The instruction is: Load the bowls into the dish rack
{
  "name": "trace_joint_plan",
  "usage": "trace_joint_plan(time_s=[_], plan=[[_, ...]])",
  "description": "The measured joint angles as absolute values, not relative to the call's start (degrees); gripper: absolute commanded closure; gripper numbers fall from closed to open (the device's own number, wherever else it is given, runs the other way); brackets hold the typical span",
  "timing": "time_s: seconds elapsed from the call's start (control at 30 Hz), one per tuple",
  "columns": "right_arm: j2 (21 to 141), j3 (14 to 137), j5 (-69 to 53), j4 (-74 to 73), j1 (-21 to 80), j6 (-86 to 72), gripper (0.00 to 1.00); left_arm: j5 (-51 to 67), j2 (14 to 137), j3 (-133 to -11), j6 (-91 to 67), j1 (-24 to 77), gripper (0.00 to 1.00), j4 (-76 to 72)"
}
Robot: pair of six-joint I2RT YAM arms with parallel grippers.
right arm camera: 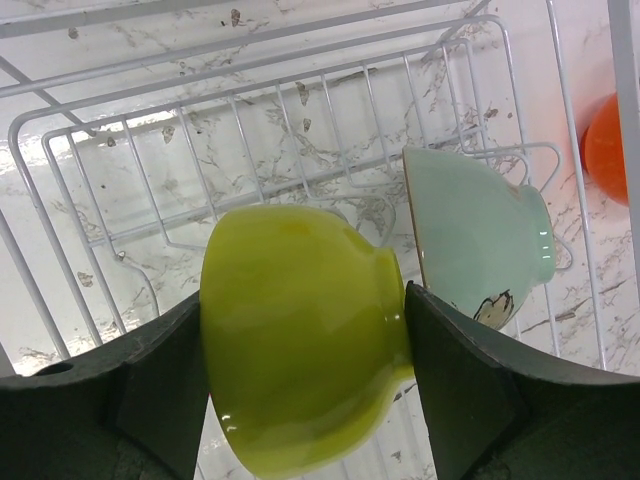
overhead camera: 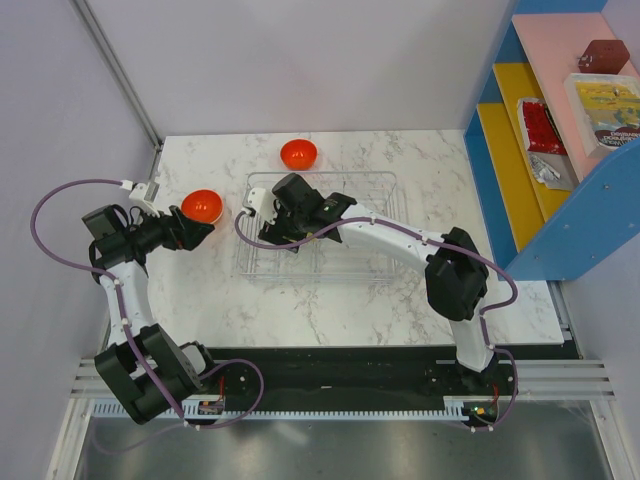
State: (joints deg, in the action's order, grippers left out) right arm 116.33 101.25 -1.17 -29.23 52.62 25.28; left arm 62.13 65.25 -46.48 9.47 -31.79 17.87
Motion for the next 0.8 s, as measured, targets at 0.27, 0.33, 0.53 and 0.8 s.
trace_joint_plan(time_s=[0.27, 0.33, 0.53, 0.8], plan=[[116.2, 99.7, -1.5, -27.5, 52.6, 25.3, 0.58, 62.1, 65.3, -46.5, 9.5, -31.8, 0.0, 17.8], [116.1, 98.7, -2.0, -27.1, 52.7, 25.3, 0.58, 62.1, 65.3, -46.5, 9.5, -31.8, 0.0, 17.8], [116.0, 96.7, -1.9, -24.8, 53.0, 25.3, 0.65, 62.1, 65.2, -46.5, 9.5, -31.8, 0.0, 17.8], [116.5, 96.5, -2.6, -24.3, 53.0, 25.0, 0.68, 62.1, 65.2, -46.5, 9.5, -31.8, 0.0, 17.8]])
